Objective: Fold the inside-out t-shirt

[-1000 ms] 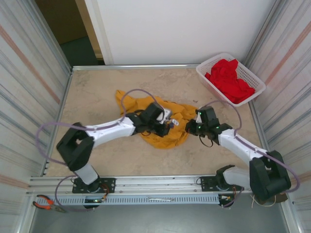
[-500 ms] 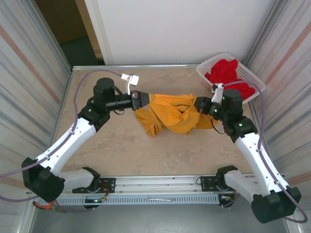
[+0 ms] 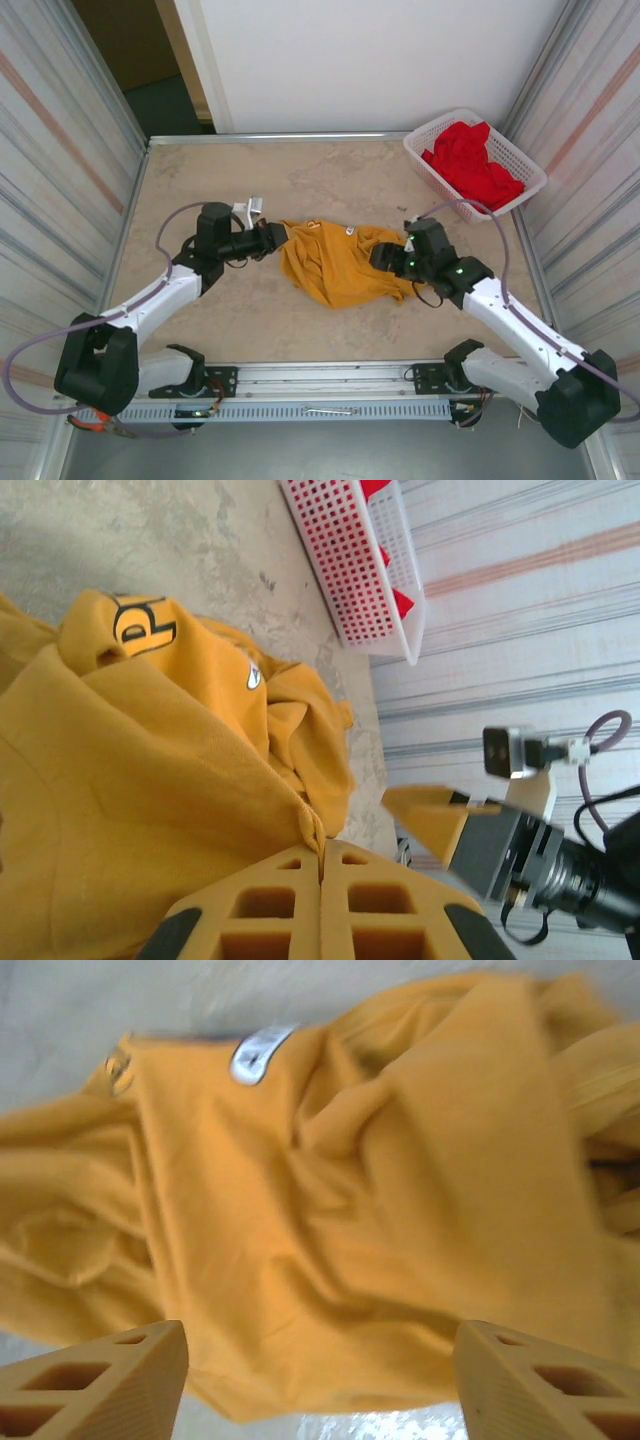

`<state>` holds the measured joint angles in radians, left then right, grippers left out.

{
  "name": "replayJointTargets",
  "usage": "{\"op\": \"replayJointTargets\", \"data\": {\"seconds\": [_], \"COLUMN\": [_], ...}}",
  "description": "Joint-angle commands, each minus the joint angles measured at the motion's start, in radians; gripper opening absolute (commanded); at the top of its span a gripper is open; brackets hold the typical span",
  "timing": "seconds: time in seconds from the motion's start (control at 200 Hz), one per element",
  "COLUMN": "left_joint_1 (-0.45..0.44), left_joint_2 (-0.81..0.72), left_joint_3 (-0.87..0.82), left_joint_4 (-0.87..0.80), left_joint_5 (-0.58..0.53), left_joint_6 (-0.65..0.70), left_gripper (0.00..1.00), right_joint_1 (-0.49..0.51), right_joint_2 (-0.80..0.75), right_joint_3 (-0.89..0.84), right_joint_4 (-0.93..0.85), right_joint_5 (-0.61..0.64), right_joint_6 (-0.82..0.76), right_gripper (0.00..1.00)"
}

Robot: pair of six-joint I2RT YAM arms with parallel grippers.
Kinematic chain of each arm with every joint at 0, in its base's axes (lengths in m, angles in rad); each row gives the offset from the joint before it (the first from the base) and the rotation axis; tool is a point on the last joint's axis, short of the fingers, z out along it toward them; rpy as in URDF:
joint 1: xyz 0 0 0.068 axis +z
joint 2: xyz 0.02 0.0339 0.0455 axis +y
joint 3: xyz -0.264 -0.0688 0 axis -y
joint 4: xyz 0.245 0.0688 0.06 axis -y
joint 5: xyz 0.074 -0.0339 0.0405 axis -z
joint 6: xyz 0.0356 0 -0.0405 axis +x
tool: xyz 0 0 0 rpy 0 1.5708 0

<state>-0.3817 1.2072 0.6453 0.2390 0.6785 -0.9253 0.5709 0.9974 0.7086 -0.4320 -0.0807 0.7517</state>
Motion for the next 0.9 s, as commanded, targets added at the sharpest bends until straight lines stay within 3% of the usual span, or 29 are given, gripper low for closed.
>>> {"op": "replayJointTargets", "data": {"seconds": [0.0, 0.25, 0.411, 0.566, 0.681, 0.746, 0.832, 0.897], "left_joint_1": [-0.006, -0.02, -0.035, -0.032, -0.015, 0.007, 0.038, 0.061], "left_joint_2": [-0.042, -0.103, -0.136, -0.173, -0.189, -0.192, -0.18, -0.163], "left_joint_3": [0.042, 0.1, 0.146, 0.181, 0.202, 0.202, 0.187, 0.172], "left_joint_4": [0.013, -0.028, -0.05, -0.089, -0.124, -0.145, -0.163, -0.172], "left_joint_5": [-0.016, -0.013, -0.011, -0.025, -0.033, -0.042, -0.052, -0.07], "left_joint_6": [0.0, -0.012, -0.018, -0.012, 0.0, 0.005, 0.009, 0.021], "left_gripper": [0.0, 0.0, 0.0, 0.0, 0.0, 0.0, 0.0, 0.0], "right_joint_1": [0.111, 0.302, 0.305, 0.272, 0.244, 0.226, 0.185, 0.143], "right_joint_2": [0.092, 0.424, 0.585, 0.673, 0.649, 0.595, 0.492, 0.409], "right_joint_3": [0.063, 0.328, 0.416, 0.414, 0.37, 0.341, 0.287, 0.253], "right_joint_4": [0.029, -0.053, -0.074, -0.075, -0.049, -0.022, 0.062, 0.118], "right_joint_5": [0.108, 0.308, 0.392, 0.437, 0.411, 0.371, 0.209, 0.036], "right_joint_6": [0.048, 0.012, 0.033, 0.075, 0.046, -0.001, -0.095, -0.167], "right_gripper": [0.81, 0.84, 0.82, 0.73, 0.49, 0.27, 0.11, 0.07]}}
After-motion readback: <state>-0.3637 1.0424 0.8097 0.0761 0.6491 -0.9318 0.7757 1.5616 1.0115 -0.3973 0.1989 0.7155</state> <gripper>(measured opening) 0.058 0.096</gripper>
